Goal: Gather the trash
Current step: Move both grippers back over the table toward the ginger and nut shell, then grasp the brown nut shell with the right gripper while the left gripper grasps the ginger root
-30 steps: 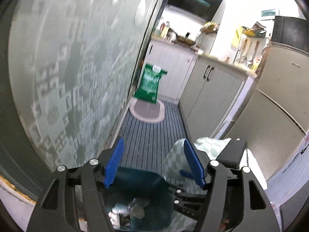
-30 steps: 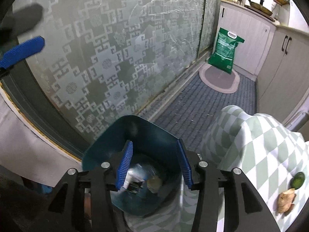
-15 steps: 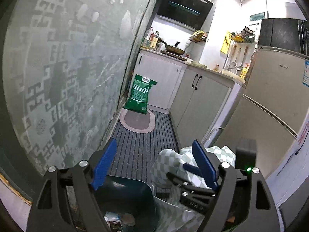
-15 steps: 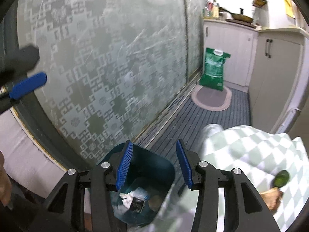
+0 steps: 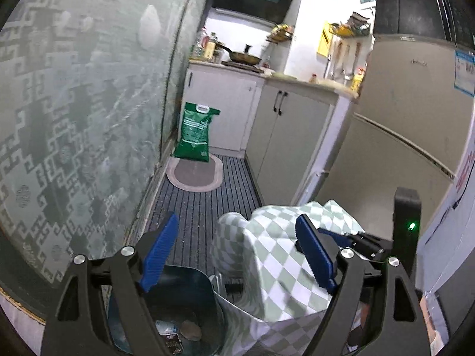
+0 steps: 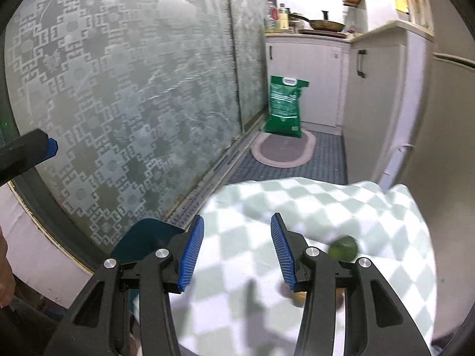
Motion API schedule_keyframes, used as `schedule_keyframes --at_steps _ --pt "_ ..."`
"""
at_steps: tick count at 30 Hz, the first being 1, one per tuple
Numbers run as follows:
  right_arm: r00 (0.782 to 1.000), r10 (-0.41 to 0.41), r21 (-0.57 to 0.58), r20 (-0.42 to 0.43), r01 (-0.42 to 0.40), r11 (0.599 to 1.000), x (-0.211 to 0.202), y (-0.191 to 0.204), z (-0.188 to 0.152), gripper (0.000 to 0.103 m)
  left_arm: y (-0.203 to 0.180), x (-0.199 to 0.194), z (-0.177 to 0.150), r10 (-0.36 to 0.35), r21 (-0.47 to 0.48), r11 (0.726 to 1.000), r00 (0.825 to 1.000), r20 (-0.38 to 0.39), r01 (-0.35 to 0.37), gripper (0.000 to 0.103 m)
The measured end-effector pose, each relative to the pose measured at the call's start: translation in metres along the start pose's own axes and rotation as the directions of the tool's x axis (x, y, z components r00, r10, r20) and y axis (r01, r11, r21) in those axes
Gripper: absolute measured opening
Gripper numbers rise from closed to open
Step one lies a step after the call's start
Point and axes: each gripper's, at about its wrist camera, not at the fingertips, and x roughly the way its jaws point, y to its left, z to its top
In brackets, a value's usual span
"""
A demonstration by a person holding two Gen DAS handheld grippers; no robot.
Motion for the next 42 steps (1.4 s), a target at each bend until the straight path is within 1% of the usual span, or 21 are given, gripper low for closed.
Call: schedule_keyframes --at_steps 2,4,7,12,16,19,20,22,27,28,29,33,34,35,36,37,39,42 --pt "1.000 -0.016 0.009 -0.003 0.016 1.000 -0.007 -0.014 -0.005 0.047 -0.007 0.008 -0.002 -0.013 -0.002 1.000 1.000 -0.023 0.013 0.083" --pt "1.000 -0.027 0.018 -0.005 0.027 0.999 -0.013 -0.025 -0.010 0.047 -0.013 0.016 -0.005 -0.010 -0.002 1.000 0.999 -0.054 0.010 0.083" --pt "0.999 -0.042 0.029 -0.014 0.042 0.999 -0.020 -0.042 -0.019 0.047 -0.023 0.033 -0.012 -0.021 -0.005 1.000 0.994 -0.109 0.021 0.082" --pt "0.998 -0.063 0.042 -0.025 0.064 0.997 -0.031 -0.063 -0.030 0.047 -0.041 0.055 -0.025 -0.024 0.027 0.999 0.985 -0.169 0.029 0.080" --pt "0.998 -0.046 0.032 -0.034 0.048 0.998 -0.038 -0.073 -0.039 0.047 -0.054 0.067 -0.034 -0.007 0.065 0.998 0.978 -0.206 0.021 0.075" --pt "0.999 -0.017 0.018 -0.048 0.017 1.000 -0.038 -0.077 -0.048 0.047 -0.064 0.077 -0.038 0.008 0.099 0.995 0.974 -0.228 0.015 0.074" --pt "0.998 -0.013 0.005 -0.057 0.013 1.000 -0.036 -0.077 -0.052 0.045 -0.067 0.082 -0.040 0.009 0.114 0.993 0.972 -0.235 0.018 0.072" --pt "0.997 -0.008 -0.019 -0.083 0.007 1.000 -0.030 -0.077 -0.057 0.037 -0.072 0.088 -0.041 0.006 0.135 0.990 0.970 -0.244 0.028 0.067" --pt "0.996 0.013 -0.029 -0.091 -0.016 0.999 -0.029 -0.079 -0.059 0.036 -0.082 0.104 -0.047 0.001 0.168 0.985 0.960 -0.279 0.048 0.058" --pt "0.995 0.015 -0.034 -0.094 -0.018 0.999 -0.028 -0.078 -0.058 0.036 -0.084 0.108 -0.049 -0.005 0.174 0.983 0.957 -0.292 0.058 0.053" --pt "0.995 0.015 -0.039 -0.095 -0.019 0.999 -0.027 -0.078 -0.057 0.035 -0.086 0.110 -0.051 -0.010 0.178 0.982 0.955 -0.298 0.066 0.050" --pt "0.994 0.014 -0.064 -0.111 -0.021 0.998 -0.019 -0.075 -0.056 0.031 -0.096 0.116 -0.056 -0.043 0.211 0.971 0.946 -0.321 0.115 0.050" --pt "0.993 0.013 -0.067 -0.115 -0.021 0.998 -0.016 -0.074 -0.056 0.029 -0.098 0.118 -0.057 -0.061 0.213 0.967 0.941 -0.332 0.138 0.051" --pt "0.992 0.006 -0.076 -0.125 -0.015 0.997 -0.012 -0.074 -0.056 0.028 -0.100 0.120 -0.058 -0.071 0.214 0.965 0.938 -0.338 0.151 0.053" --pt "0.992 0.000 -0.084 -0.129 -0.011 0.996 -0.010 -0.073 -0.057 0.027 -0.103 0.122 -0.059 -0.093 0.215 0.960 0.930 -0.355 0.178 0.054" --pt "0.992 0.002 -0.091 -0.130 -0.013 0.996 -0.008 -0.072 -0.057 0.024 -0.106 0.123 -0.060 -0.103 0.223 0.955 0.926 -0.364 0.194 0.056" --pt "0.991 0.014 -0.096 -0.134 -0.027 0.995 -0.007 -0.072 -0.056 0.020 -0.111 0.124 -0.062 -0.101 0.253 0.946 0.926 -0.365 0.203 0.060" --pt "0.991 0.018 -0.100 -0.134 -0.031 0.995 -0.008 -0.073 -0.056 0.019 -0.116 0.128 -0.066 -0.106 0.273 0.937 0.920 -0.377 0.220 0.060"
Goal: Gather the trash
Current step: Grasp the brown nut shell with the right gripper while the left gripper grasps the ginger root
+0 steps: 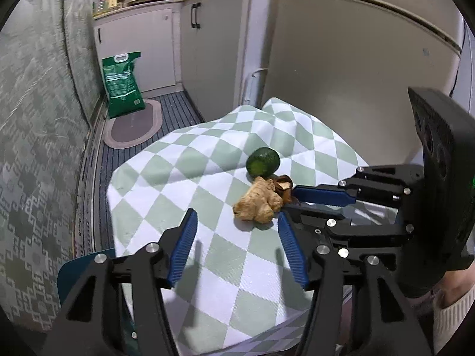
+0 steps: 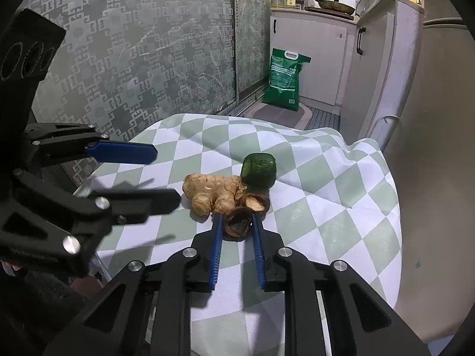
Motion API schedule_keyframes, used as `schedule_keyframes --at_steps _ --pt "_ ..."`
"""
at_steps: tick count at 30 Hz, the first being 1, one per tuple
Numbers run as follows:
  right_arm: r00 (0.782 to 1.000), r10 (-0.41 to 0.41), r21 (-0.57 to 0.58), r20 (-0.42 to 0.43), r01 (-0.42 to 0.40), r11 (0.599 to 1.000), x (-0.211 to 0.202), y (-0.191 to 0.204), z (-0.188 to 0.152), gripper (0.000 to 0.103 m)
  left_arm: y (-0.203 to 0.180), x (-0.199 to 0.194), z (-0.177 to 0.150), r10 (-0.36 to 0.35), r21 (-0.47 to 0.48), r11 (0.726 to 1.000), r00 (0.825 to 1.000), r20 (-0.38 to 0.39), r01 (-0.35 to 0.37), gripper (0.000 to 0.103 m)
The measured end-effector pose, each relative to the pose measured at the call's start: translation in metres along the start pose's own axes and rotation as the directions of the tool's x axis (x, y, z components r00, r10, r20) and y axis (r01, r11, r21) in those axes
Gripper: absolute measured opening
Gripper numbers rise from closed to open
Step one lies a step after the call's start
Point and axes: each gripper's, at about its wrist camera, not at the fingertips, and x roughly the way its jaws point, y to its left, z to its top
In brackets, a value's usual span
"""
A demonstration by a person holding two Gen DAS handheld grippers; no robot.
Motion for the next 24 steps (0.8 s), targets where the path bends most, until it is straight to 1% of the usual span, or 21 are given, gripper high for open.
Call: schedule_keyframes --at_steps 4,6,9,12,13,15,17,19,24 --pt "1.000 0.028 0.022 0.001 -0.028 0.999 -0.003 -0.004 0.000 0.019 -0.003 0.004 0.003 -0.002 0.022 1.000 1.000 0.007 0.001 0.064" --pt "1.000 0.022 0.029 0.008 -0.023 0.999 -0.008 -0.008 -0.001 0.019 -0.004 0.006 0.004 -0.005 0.026 1.000 1.000 0.003 0.005 0.065" --pt "0.998 0.040 0.064 0.039 -0.042 0.997 -0.020 -0.019 -0.002 0.019 -0.007 0.012 0.007 -0.010 0.039 0.999 1.000 -0.005 0.011 0.065" --pt "0.996 0.052 0.095 0.076 -0.059 0.994 -0.032 -0.031 -0.001 0.019 -0.011 0.019 0.009 0.004 0.058 0.998 1.000 -0.021 -0.002 0.065" --pt "0.995 0.057 0.104 0.084 -0.066 0.992 -0.034 -0.035 -0.001 0.019 -0.013 0.023 0.010 0.010 0.063 0.998 0.999 -0.032 -0.008 0.063" --pt "0.995 0.055 0.107 0.088 -0.064 0.992 -0.037 -0.038 0.000 0.019 -0.015 0.031 0.009 0.019 0.079 0.997 0.998 -0.057 -0.014 0.056" --pt "0.995 0.051 0.101 0.083 -0.059 0.993 -0.037 -0.039 -0.001 0.019 -0.017 0.034 0.008 0.030 0.097 0.995 0.998 -0.060 -0.024 0.053" --pt "0.996 0.041 0.095 0.073 -0.048 0.994 -0.037 -0.040 -0.002 0.019 -0.018 0.034 0.009 0.022 0.098 0.995 0.998 -0.064 -0.016 0.043" --pt "0.997 0.033 0.099 0.071 -0.040 0.994 -0.042 -0.044 -0.007 0.019 -0.017 0.032 0.009 0.029 0.082 0.996 0.998 -0.060 -0.024 0.043"
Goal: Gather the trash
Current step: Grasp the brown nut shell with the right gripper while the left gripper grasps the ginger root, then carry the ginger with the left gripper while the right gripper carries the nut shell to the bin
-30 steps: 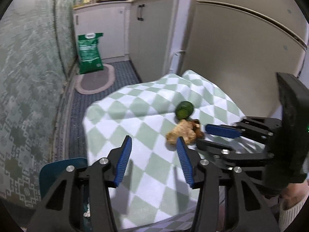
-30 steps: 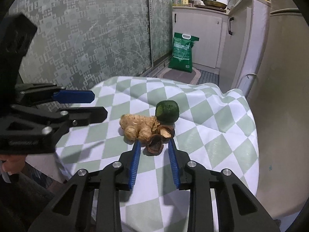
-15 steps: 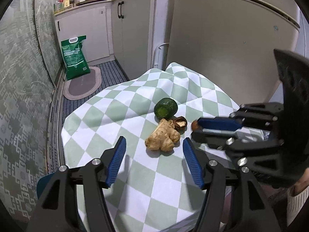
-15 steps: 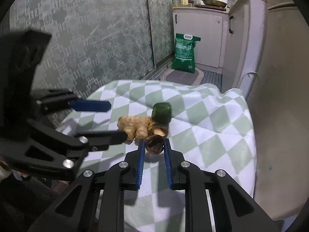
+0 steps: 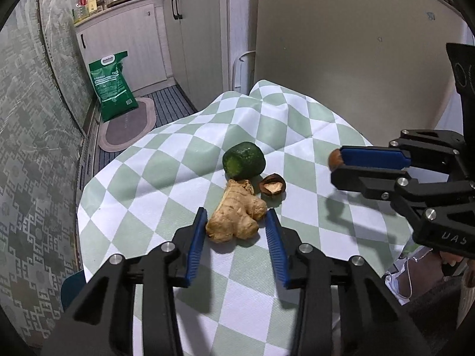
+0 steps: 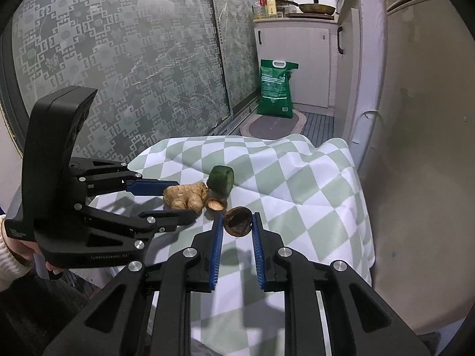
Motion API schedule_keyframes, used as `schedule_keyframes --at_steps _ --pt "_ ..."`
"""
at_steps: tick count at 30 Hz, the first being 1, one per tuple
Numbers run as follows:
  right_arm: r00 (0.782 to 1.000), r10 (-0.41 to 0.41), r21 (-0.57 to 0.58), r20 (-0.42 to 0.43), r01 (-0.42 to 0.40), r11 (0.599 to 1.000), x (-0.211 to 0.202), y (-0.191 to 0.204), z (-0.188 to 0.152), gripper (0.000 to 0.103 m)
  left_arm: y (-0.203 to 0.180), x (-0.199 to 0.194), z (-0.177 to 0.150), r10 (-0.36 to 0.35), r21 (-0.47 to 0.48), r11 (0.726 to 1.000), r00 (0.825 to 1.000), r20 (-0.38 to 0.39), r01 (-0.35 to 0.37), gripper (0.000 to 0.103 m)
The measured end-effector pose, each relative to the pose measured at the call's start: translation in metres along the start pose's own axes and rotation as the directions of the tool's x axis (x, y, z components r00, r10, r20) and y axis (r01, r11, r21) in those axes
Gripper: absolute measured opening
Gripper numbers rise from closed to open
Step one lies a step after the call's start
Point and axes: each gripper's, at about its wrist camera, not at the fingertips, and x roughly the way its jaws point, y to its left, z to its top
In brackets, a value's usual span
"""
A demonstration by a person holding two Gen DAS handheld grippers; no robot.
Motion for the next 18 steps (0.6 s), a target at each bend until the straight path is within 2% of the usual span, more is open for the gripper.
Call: schedule_keyframes --at_steps 3,7,10,18 --pt "1.000 -0.001 -0.001 0.002 0.001 1.000 -0.004 -0.001 -0.002 0.019 0.000 -0.004 0.000 -0.001 -0.017 1.000 1.000 -0.002 0.001 0.036" --pt "1.000 -0.004 -0.016 0.004 0.004 1.000 -0.008 0.004 -0.002 0.019 0.003 -0.023 -0.003 -0.018 -0.076 0.997 0.999 0.031 0.020 0.036" --pt "1.000 0.000 -0.032 0.005 0.000 0.999 -0.010 0.013 -0.001 0.019 0.000 -0.035 -0.007 0.000 -0.077 0.997 0.999 0.041 0.003 0.036" --pt "1.000 -0.009 -0.049 -0.004 0.008 0.999 -0.016 0.028 -0.003 0.019 0.018 -0.049 -0.038 0.015 -0.191 0.982 0.998 0.062 -0.002 0.036"
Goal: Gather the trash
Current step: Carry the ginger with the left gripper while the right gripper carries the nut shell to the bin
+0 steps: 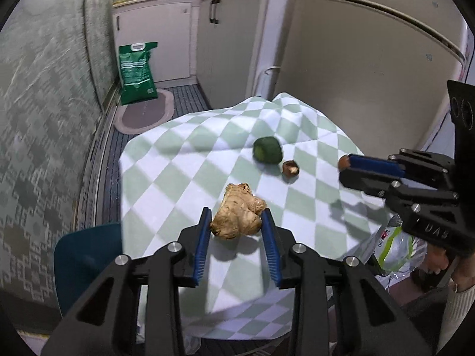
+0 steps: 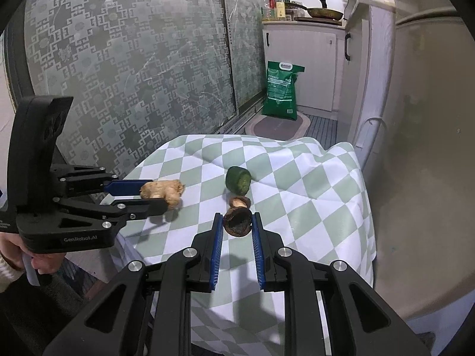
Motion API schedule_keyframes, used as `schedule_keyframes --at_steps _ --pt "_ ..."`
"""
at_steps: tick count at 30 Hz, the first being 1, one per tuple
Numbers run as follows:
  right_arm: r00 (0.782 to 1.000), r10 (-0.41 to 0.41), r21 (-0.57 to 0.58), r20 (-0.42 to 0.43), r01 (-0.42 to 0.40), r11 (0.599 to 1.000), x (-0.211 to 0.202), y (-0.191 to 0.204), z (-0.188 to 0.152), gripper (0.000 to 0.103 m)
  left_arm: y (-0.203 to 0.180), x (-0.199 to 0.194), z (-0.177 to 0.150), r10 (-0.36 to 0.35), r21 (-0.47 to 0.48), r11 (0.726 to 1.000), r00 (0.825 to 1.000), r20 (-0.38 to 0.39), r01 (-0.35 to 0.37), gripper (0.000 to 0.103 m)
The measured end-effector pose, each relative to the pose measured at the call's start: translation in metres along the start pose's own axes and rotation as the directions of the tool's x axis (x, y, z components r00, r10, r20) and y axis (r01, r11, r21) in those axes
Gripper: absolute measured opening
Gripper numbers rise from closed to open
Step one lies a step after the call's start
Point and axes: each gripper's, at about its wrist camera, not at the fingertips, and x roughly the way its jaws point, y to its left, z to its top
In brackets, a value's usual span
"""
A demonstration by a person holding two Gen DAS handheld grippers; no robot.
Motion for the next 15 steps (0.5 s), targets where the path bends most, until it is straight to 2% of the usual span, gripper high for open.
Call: schedule_keyframes --at_steps 7,12,15 --pt "1.000 -0.017 -0.013 -0.008 0.017 1.000 0.000 0.017 0.007 0.019 0.015 -0.022 -0.011 -0.038 -0.052 0.998 0.998 0.041 0.040 0.036" --pt "0.999 0.013 0.039 -0.045 -0.011 0.999 0.009 0.029 0.002 0.019 0.030 -0.031 -0.011 -0.066 -0.092 0.993 0.995 0.077 0.073 0.036" --pt "0.997 0.000 0.043 -0.074 0.003 0.999 0.012 0.036 0.003 0.019 0.043 -0.038 -0.017 -0.038 -0.108 0.993 0.993 0.108 0.050 0.036"
